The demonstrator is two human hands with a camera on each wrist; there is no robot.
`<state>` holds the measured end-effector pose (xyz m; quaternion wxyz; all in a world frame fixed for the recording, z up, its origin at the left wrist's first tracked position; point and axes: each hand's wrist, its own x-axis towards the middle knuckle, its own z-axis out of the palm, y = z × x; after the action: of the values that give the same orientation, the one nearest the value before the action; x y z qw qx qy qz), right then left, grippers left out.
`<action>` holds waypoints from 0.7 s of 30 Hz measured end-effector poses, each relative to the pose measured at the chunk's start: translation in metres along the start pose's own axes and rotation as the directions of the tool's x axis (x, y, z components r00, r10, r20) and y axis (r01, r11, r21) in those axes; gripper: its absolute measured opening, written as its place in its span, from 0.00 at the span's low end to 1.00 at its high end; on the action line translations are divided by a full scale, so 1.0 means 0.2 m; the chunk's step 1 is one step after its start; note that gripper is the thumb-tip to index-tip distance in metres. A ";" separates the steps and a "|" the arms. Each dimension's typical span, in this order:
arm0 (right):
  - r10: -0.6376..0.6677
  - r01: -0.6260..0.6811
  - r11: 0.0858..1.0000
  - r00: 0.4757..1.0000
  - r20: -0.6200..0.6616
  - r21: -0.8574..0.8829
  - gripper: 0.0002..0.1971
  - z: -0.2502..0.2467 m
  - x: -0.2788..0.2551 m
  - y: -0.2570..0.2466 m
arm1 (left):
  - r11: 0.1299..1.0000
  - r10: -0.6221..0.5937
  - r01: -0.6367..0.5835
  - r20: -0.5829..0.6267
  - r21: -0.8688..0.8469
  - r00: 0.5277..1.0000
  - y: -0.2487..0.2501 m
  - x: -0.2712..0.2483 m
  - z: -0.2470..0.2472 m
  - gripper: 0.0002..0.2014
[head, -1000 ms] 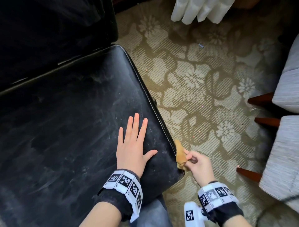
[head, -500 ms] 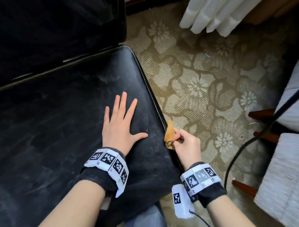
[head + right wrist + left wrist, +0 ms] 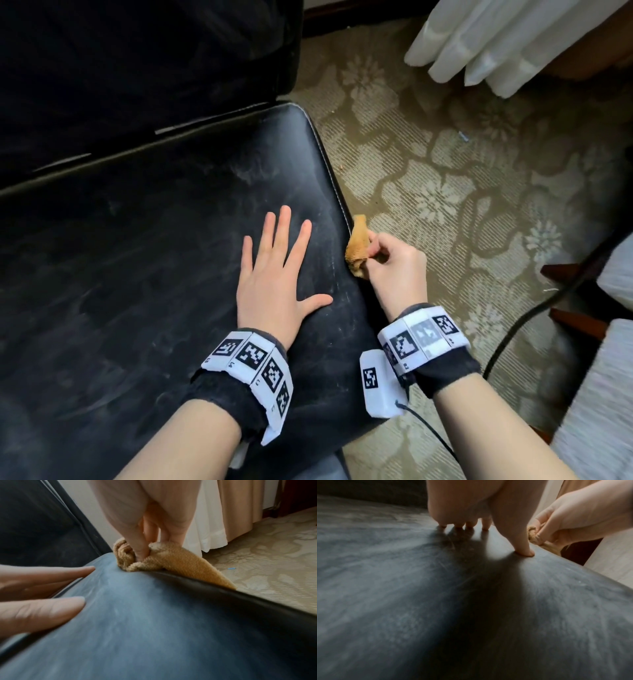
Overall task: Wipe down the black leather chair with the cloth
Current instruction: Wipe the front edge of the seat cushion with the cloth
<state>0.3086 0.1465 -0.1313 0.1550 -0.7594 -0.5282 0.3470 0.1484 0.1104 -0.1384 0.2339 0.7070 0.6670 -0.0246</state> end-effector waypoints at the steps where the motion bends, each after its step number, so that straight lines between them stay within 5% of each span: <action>1: -0.018 0.018 1.000 1.000 -0.003 0.009 0.24 0.01 0.02 -0.02 | 1.000 0.001 -0.001 -0.001 0.008 1.000 0.00 0.00 0.00 0.53; 16: -0.253 0.258 0.964 0.965 0.068 -0.064 0.18 0.11 0.51 -0.41 | 0.999 -0.006 0.006 -0.001 0.049 1.000 -0.01 0.01 0.02 0.51; 21: -0.329 0.352 0.920 0.932 0.152 -0.172 0.07 0.12 0.72 -0.53 | 1.000 0.013 -0.013 -0.010 0.006 1.000 -0.02 0.01 -0.01 0.50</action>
<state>0.2466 0.3154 -0.1365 0.1054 -0.6451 -0.6922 0.3059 0.1445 0.1140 -0.1383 0.2285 0.7121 0.6635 -0.0216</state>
